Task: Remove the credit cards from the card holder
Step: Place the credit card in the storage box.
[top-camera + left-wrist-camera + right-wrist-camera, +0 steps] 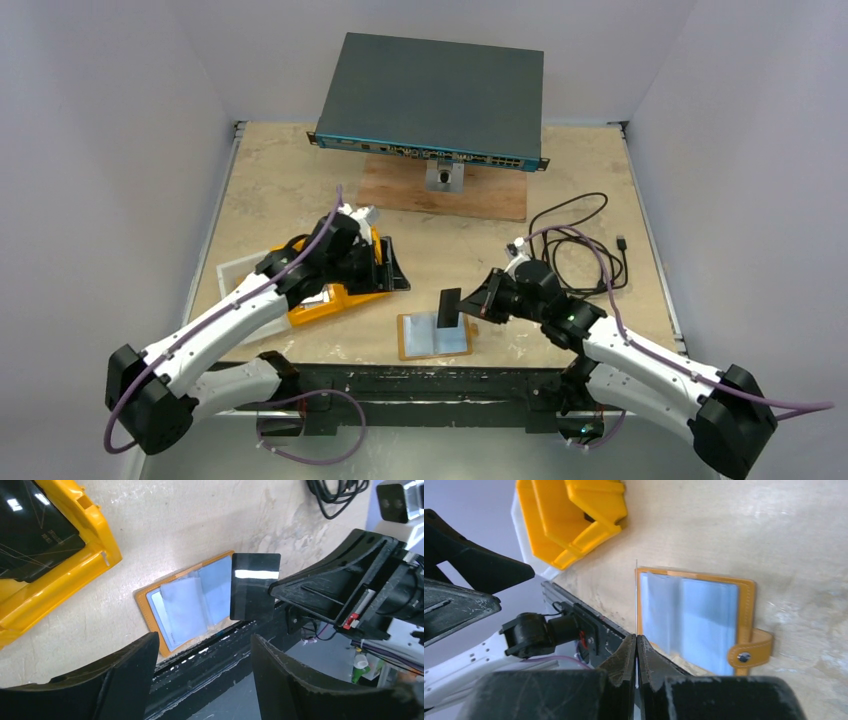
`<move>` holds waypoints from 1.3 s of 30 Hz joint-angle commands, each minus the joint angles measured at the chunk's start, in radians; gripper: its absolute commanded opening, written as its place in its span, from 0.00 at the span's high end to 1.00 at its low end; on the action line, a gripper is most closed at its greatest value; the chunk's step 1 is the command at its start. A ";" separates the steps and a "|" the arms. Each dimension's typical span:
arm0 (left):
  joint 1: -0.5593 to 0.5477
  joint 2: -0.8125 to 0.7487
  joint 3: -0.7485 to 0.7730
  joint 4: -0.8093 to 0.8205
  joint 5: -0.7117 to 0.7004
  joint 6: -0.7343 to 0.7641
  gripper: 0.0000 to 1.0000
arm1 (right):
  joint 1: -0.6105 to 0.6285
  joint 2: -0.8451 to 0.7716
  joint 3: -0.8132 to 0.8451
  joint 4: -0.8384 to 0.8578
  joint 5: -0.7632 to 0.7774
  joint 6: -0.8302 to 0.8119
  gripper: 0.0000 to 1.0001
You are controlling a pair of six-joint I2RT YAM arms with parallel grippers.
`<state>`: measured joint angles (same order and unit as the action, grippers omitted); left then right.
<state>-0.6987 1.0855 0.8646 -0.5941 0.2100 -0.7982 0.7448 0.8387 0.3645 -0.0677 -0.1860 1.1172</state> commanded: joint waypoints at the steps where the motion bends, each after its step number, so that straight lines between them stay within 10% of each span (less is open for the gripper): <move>1: 0.056 -0.082 -0.024 -0.008 0.114 0.069 0.32 | -0.005 0.046 0.095 0.060 -0.063 -0.030 1.00; 31: 0.234 -0.135 -0.154 0.279 0.546 -0.016 0.31 | -0.004 0.266 0.182 0.532 -0.369 0.110 1.00; 39: 0.234 -0.121 -0.189 0.396 0.615 -0.080 0.44 | -0.004 0.292 0.166 0.595 -0.375 0.137 1.00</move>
<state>-0.4713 0.9642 0.6918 -0.3180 0.7544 -0.8310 0.7448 1.1233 0.5259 0.4446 -0.5392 1.2346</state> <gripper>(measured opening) 0.625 0.004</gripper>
